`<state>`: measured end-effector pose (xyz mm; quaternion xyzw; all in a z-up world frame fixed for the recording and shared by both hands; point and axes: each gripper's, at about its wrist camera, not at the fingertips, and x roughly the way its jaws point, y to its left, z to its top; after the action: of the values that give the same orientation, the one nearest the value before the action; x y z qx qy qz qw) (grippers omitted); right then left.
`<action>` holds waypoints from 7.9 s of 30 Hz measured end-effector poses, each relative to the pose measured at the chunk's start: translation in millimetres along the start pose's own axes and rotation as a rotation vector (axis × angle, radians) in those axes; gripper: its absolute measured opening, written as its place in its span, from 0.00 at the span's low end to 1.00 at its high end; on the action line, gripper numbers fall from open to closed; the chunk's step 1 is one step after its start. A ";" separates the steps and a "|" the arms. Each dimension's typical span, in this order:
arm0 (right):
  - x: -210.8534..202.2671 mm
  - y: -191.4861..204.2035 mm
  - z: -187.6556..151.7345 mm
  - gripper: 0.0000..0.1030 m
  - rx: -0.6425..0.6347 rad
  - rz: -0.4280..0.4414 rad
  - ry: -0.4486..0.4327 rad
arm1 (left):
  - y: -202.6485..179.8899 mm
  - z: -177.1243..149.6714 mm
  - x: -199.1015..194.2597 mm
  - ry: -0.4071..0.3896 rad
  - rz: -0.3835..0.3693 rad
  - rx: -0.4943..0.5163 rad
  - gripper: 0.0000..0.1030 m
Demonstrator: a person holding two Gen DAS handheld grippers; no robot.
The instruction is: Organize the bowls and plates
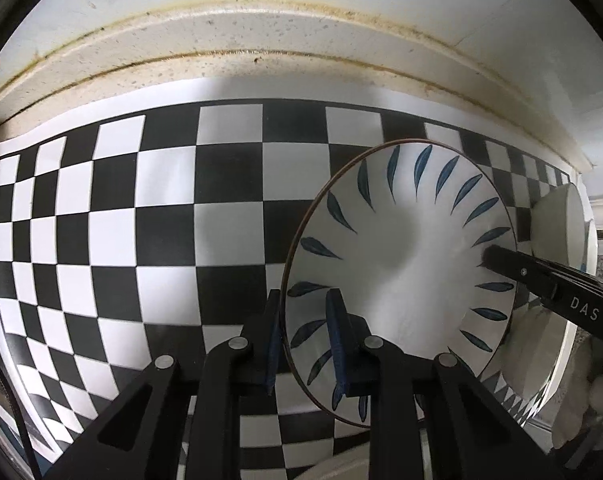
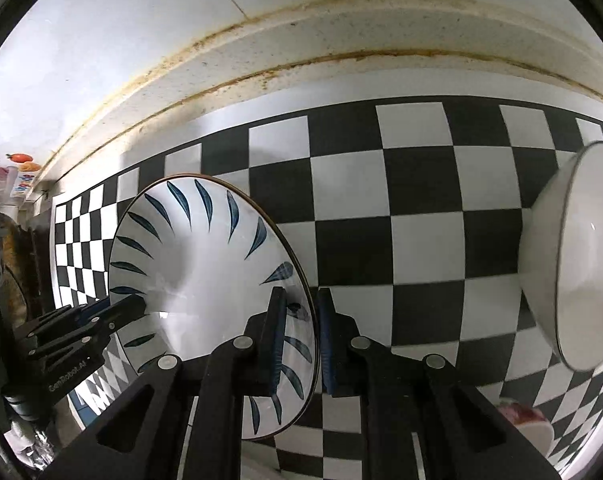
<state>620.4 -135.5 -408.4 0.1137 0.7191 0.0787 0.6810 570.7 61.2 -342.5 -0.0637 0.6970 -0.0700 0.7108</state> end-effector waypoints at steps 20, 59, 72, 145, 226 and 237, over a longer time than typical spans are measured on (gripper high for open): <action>-92.9 35.6 -91.5 0.17 -0.059 0.022 -0.089 | -18.1 -101.4 -90.4 -0.089 -0.010 0.055 0.19; -27.6 -8.9 -248.3 0.17 -0.008 0.053 0.056 | -26.6 -215.7 -20.5 0.063 0.049 0.097 0.19; -15.0 -6.8 -248.2 0.17 -0.008 0.047 0.073 | -28.2 -213.7 -7.9 0.089 0.059 0.088 0.19; -255.3 116.5 -442.0 0.84 -0.094 -0.143 -0.472 | -28.0 -361.6 -230.9 -0.352 0.050 0.137 0.73; -122.8 -199.5 -280.3 0.14 0.150 0.044 -0.050 | -260.2 -216.2 19.8 0.142 -0.046 0.285 0.20; -100.5 -209.3 -289.9 0.14 0.175 0.039 -0.008 | -267.7 -229.2 51.2 0.213 -0.020 0.295 0.20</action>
<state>324.1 -351.9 -350.5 0.1873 0.7181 0.0283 0.6697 339.6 -209.7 -347.1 0.0421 0.7499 -0.1849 0.6338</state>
